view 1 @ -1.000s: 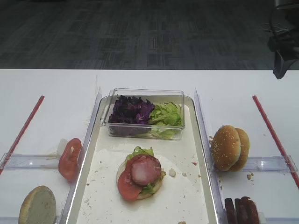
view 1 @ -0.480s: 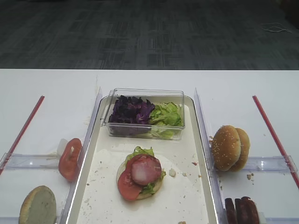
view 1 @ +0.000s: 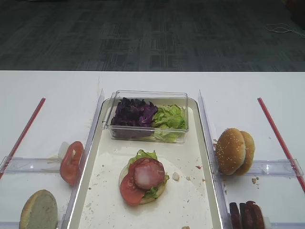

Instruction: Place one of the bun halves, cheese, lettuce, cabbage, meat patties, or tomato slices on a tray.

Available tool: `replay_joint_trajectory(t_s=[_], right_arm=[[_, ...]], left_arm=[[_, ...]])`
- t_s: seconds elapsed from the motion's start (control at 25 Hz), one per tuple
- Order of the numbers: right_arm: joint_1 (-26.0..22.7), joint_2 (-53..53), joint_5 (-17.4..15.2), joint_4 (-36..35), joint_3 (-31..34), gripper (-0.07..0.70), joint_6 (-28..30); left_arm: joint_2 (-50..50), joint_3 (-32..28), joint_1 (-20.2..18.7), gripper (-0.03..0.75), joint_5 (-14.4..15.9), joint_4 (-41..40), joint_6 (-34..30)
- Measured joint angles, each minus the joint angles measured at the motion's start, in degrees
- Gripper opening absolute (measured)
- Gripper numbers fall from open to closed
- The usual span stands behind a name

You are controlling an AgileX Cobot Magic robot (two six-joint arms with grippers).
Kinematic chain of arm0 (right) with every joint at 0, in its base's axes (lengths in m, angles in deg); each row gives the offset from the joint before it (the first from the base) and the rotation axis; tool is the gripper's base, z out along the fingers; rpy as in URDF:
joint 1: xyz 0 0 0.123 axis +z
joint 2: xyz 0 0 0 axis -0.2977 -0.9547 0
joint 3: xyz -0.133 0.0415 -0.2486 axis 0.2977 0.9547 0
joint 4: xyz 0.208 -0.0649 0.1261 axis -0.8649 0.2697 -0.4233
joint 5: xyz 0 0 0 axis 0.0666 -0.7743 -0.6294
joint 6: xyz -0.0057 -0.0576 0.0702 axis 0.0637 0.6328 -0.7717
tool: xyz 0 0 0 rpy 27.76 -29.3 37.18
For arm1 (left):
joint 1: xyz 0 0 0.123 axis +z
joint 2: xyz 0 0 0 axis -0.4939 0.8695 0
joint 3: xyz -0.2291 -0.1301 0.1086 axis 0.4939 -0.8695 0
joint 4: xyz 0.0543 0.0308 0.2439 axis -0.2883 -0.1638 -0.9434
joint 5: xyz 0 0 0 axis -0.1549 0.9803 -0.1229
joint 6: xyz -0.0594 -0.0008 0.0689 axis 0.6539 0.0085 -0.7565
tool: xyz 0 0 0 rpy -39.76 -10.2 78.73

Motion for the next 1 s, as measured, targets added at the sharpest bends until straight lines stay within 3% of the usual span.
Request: replay_joint_trajectory(t_s=[0.24, 0.44, 1.0], right_arm=[[0.0, 12.4, 3.1, -0.2, 10.3, 0.660, -2.3], [0.0, 20.9, 3.8, -0.3, 15.8, 0.660, -2.9], [0.0, 36.8, 3.7, -0.6, 18.5, 0.660, -4.3]], left_arm=[[0.0, 0.0, 0.0, 0.491, 0.0, 0.0, 0.0], [0.0, 0.0, 0.0, 0.491, 0.0, 0.0, 0.0], [0.0, 0.0, 0.0, 0.491, 0.0, 0.0, 0.0]])
